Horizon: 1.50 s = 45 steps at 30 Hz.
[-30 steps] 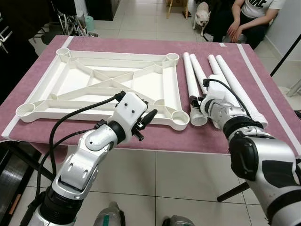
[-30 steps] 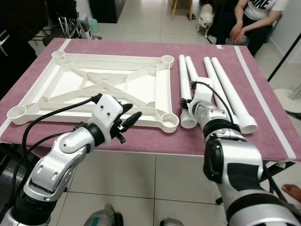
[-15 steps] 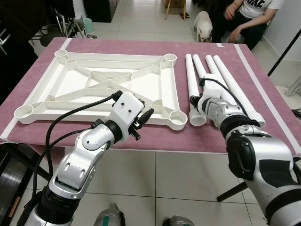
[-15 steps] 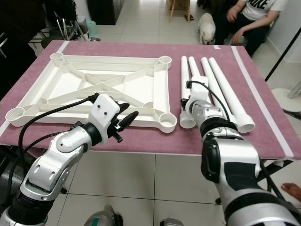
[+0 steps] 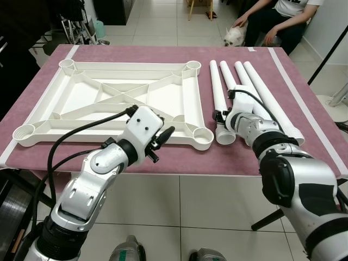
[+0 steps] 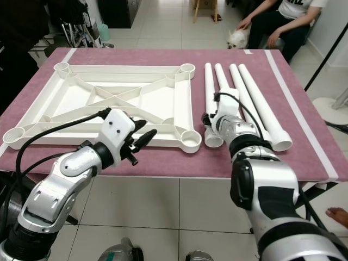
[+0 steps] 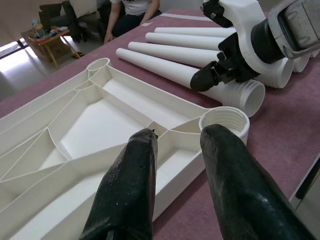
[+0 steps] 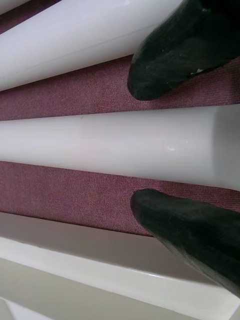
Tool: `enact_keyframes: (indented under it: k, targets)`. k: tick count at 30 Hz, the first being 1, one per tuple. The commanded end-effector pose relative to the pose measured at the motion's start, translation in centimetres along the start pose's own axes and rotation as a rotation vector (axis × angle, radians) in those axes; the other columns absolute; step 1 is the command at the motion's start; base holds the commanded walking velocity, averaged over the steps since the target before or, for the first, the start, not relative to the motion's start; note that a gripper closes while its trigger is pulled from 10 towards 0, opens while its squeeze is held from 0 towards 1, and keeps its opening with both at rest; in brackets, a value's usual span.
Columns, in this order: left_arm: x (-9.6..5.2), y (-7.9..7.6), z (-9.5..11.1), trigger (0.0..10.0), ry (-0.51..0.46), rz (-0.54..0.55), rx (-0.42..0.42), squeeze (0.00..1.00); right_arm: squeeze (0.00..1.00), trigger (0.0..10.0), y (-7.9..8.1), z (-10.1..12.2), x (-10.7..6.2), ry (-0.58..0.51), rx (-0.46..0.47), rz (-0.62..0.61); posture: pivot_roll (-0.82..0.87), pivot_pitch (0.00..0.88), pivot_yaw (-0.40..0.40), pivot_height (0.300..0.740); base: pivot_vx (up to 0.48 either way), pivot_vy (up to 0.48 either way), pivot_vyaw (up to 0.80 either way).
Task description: Building children table
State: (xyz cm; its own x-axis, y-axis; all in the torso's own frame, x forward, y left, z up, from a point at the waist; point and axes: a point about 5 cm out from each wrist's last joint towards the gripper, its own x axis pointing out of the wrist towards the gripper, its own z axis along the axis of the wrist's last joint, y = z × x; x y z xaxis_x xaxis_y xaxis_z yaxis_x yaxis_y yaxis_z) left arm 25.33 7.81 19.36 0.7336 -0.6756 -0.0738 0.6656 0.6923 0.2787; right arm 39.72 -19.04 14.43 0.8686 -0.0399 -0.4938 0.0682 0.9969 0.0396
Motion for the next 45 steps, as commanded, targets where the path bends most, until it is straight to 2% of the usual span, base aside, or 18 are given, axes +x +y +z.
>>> enact_keyframes:
  k: [1, 4, 5, 6, 10, 14, 15, 16, 18, 19, 28, 32, 33, 34, 36, 39, 41, 45]
  targets:
    - [-0.3, 0.1, -0.1, 10.0, 0.012, 0.007, 0.001, 0.0, 0.0, 10.0, 0.3, -3.8, 0.3, 0.157, 0.043, 0.002, 0.14, 0.056, 0.072, 0.74, 0.0, 0.0, 0.0]
    - [-0.3, 0.1, -0.1, 10.0, 0.013, 0.007, 0.001, 0.0, 0.0, 9.5, 0.4, -3.6, 0.3, 0.155, 0.058, 0.004, 0.14, 0.057, 0.075, 0.74, 0.0, 0.0, 0.0]
    - [-0.3, 0.1, -0.1, 10.0, 0.014, 0.006, 0.001, 0.0, 0.0, 8.0, 0.4, -3.2, 0.2, 0.146, 0.055, 0.003, 0.14, 0.059, 0.076, 0.74, 0.0, 0.0, 0.0]
    - [-0.3, 0.2, -0.1, 10.0, 0.017, 0.003, 0.003, 0.0, 0.0, 10.0, 0.0, -2.1, 0.1, 0.122, 0.03, -0.007, 0.12, 0.06, 0.082, 0.74, 0.0, 0.0, 0.0]
    - [-0.3, 0.3, -0.2, 10.0, 0.021, -0.002, 0.005, 0.0, 0.0, 10.0, -0.6, -0.6, -0.1, 0.091, -0.005, -0.021, 0.12, 0.06, 0.082, 0.74, 0.0, 0.0, 0.0]
    - [-0.3, 0.3, -0.2, 10.0, 0.021, 0.002, 0.002, 0.0, 0.0, 9.9, -2.1, -0.6, -0.3, 0.115, -0.144, -0.047, 0.11, 0.059, 0.074, 0.74, 0.0, 0.0, 0.0]
    - [-0.3, 0.3, -0.2, 10.0, 0.022, 0.004, 0.001, 0.0, 0.0, 5.1, -2.1, -0.6, -0.3, 0.119, -0.154, -0.047, 0.11, 0.059, 0.072, 0.74, 0.0, 0.0, 0.0]
    - [-0.3, 0.3, -0.2, 10.0, 0.022, 0.007, 0.002, 0.0, 0.0, 2.6, -2.1, -0.7, -0.3, 0.121, -0.16, -0.047, 0.11, 0.059, 0.072, 0.74, 0.0, 0.0, 0.0]
    - [-0.3, 0.4, -0.2, 10.0, 0.022, 0.009, 0.002, 0.0, 0.0, 2.6, -2.0, -0.8, -0.3, 0.121, -0.161, -0.046, 0.11, 0.059, 0.072, 0.74, 0.0, 0.0, 0.0]
    - [-0.3, 0.4, -0.2, 10.0, 0.022, 0.012, 0.002, 0.0, 0.0, 0.0, -1.9, -0.8, -0.3, 0.121, -0.155, -0.043, 0.12, 0.06, 0.069, 0.74, 0.0, 0.0, 0.0]
    - [-0.4, 0.6, -0.3, 10.0, 0.025, 0.022, 0.004, 0.0, 0.0, 0.0, -1.0, -0.7, -0.2, 0.108, -0.121, -0.009, 0.12, 0.06, 0.067, 0.74, 0.0, 0.0, 0.0]
    - [-0.3, 0.6, -0.3, 10.0, 0.025, 0.027, 0.005, 0.0, 0.0, 0.0, 0.4, 0.9, -0.2, 0.025, 0.016, 0.061, 0.12, 0.052, 0.062, 0.74, 0.0, 0.0, 0.0]
    - [-0.3, 0.6, -0.2, 10.0, 0.023, 0.028, 0.005, 0.0, 0.0, 3.2, 0.8, 1.6, -0.3, -0.001, 0.048, 0.082, 0.12, 0.05, 0.06, 0.74, 0.0, 0.0, 0.0]
    - [-0.3, 0.6, -0.2, 10.0, 0.021, 0.03, 0.005, 0.0, 0.0, 10.0, 1.1, 2.4, -0.4, -0.041, 0.032, 0.093, 0.12, 0.049, 0.057, 0.74, 0.0, 0.0, 0.0]
    - [-0.2, 0.5, -0.2, 10.0, 0.014, 0.038, -0.002, 0.0, 0.0, 10.0, 1.7, 4.5, -0.7, -0.147, 0.028, 0.103, 0.11, 0.038, 0.046, 0.74, 0.0, 0.0, 0.0]
    - [-0.1, 0.6, -0.1, 10.0, 0.008, 0.044, -0.008, 0.0, 0.0, 10.0, 2.2, 5.8, -1.0, -0.225, 0.051, 0.103, 0.11, 0.027, 0.046, 0.74, 0.0, 0.0, 0.0]
    - [0.0, 0.7, -0.1, 10.0, 0.005, 0.046, -0.01, 0.0, 0.0, 10.0, 2.6, 6.1, -1.1, -0.248, 0.095, 0.116, 0.11, 0.027, 0.046, 0.74, 0.0, 0.0, 0.0]
    - [0.3, 0.7, 0.0, 10.0, -0.006, 0.041, -0.019, 0.0, 0.0, 10.0, 2.8, 6.3, -1.2, -0.296, 0.052, 0.088, 0.1, 0.015, 0.053, 0.74, 0.0, 0.0, 0.0]
